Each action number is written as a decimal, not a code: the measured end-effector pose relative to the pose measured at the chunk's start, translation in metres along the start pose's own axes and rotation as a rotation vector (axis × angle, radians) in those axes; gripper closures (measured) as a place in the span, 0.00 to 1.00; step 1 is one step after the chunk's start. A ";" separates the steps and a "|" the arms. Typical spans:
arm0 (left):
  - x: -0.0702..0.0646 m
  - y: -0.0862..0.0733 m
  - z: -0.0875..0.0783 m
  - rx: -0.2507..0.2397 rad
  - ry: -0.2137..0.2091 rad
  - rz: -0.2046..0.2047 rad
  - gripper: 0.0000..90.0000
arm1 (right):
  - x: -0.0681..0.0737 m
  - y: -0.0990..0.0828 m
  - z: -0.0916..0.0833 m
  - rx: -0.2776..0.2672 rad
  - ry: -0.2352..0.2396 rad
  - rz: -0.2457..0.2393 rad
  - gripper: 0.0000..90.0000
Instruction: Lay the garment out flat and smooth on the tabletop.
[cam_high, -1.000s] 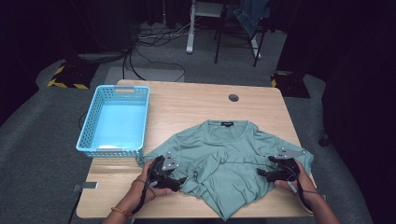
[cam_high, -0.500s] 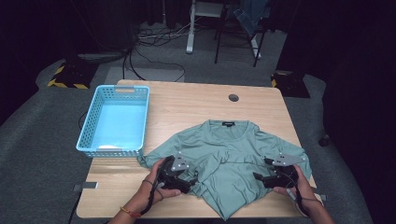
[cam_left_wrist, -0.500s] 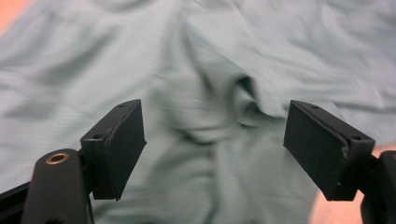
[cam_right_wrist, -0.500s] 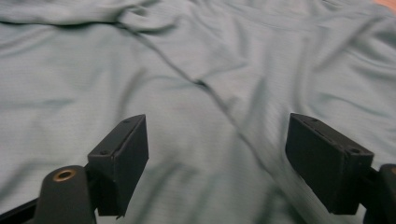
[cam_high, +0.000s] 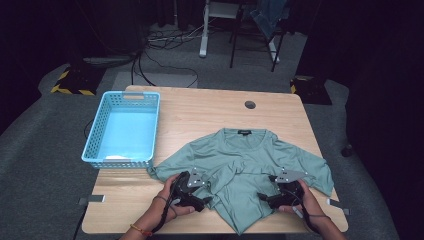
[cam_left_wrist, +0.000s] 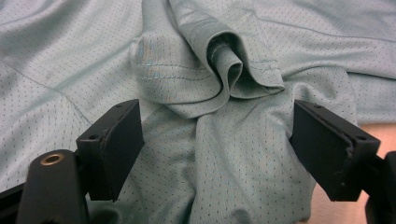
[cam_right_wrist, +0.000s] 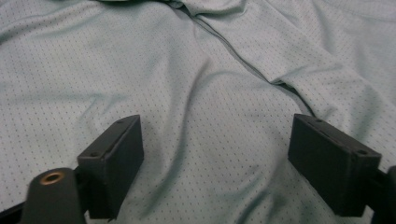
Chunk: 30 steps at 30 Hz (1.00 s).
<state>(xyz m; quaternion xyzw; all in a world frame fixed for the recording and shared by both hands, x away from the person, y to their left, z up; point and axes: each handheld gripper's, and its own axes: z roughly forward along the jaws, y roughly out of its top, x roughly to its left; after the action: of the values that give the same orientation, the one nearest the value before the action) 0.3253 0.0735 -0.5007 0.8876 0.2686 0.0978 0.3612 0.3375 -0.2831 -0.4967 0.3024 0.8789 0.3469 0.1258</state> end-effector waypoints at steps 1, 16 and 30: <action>0.002 0.000 0.000 -0.002 0.000 -0.003 0.21 | -0.002 0.001 0.002 -0.003 0.010 0.006 0.18; 0.040 0.011 0.014 -0.031 0.030 -0.025 0.19 | -0.033 0.024 0.025 -0.005 0.007 0.004 0.17; 0.062 0.041 0.025 0.080 0.093 -0.058 0.19 | -0.060 0.042 0.041 0.005 -0.030 0.043 0.17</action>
<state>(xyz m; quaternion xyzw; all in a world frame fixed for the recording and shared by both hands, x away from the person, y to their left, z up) 0.4029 0.0680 -0.4919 0.8877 0.3144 0.1176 0.3151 0.4204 -0.2739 -0.4972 0.3268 0.8709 0.3429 0.1309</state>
